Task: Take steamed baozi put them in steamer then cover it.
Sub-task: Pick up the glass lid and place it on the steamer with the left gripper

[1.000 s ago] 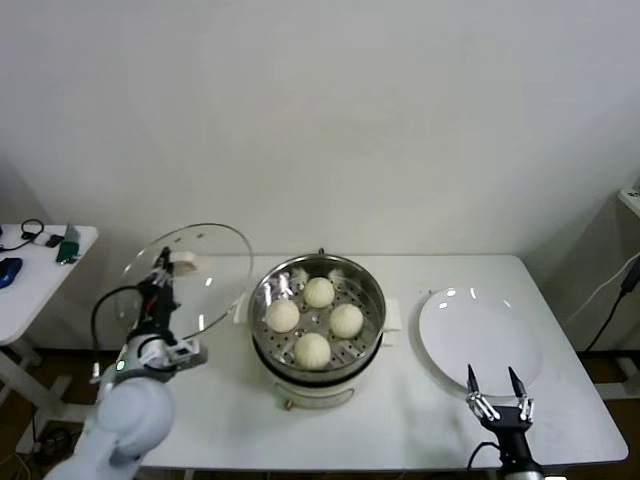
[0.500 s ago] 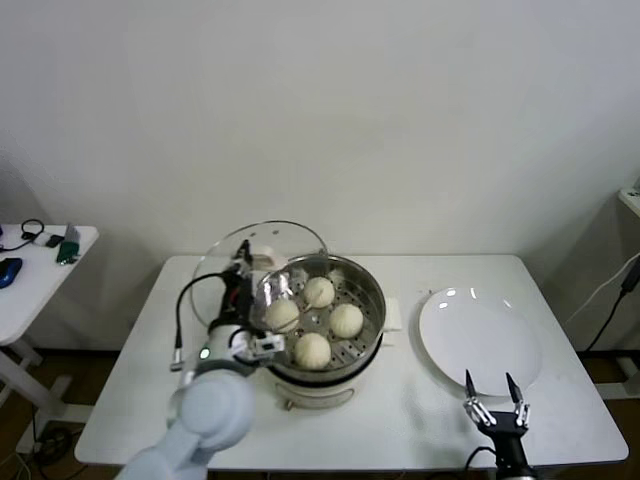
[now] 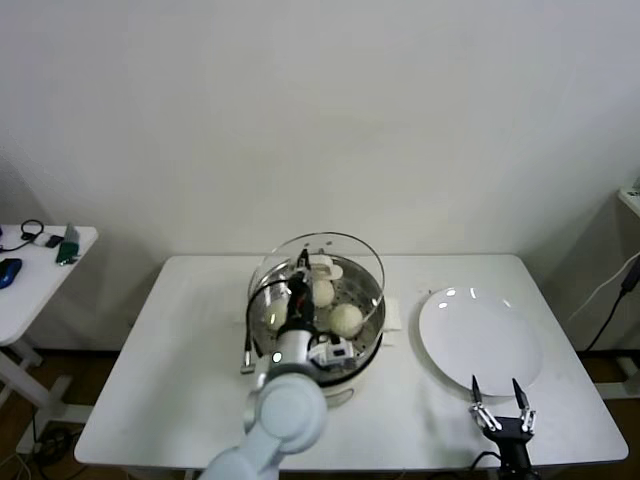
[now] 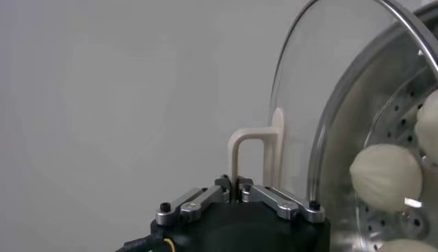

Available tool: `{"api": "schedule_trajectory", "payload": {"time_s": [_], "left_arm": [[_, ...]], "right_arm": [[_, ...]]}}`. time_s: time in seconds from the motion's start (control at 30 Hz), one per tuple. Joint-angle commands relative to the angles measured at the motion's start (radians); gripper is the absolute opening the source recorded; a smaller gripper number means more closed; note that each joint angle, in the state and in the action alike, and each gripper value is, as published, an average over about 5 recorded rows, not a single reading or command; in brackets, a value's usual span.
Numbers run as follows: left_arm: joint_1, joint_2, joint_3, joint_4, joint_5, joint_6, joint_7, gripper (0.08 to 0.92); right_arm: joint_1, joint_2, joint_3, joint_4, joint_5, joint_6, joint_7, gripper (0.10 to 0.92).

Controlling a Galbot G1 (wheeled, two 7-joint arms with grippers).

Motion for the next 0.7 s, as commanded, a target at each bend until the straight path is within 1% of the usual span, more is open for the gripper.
{"api": "schedule_trajectory", "payload": {"time_s": [0.03, 0.27, 0.4, 0.7], "left_arm": [[0.071, -0.129, 0.034, 0.05, 0.147, 0.015, 0.019, 0.138], [0.105, -0.135, 0.031, 0.074, 0.152, 0.002, -0.005, 0.138], [0.108, -0.117, 0.025, 0.082, 0.153, -0.002, -0.013, 0.138], [0.075, -0.072, 0.005, 0.104, 0.134, -0.003, -0.02, 0.138]], "right_arm": [[0.009, -0.003, -0.004, -0.032, 0.0, 0.016, 0.001, 0.823], [0.017, -0.009, -0.012, -0.041, 0.0, 0.019, 0.002, 0.823], [0.022, -0.014, -0.012, -0.039, 0.001, 0.018, 0.002, 0.823], [0.025, -0.017, -0.007, -0.043, 0.003, 0.016, 0.002, 0.823]]}}
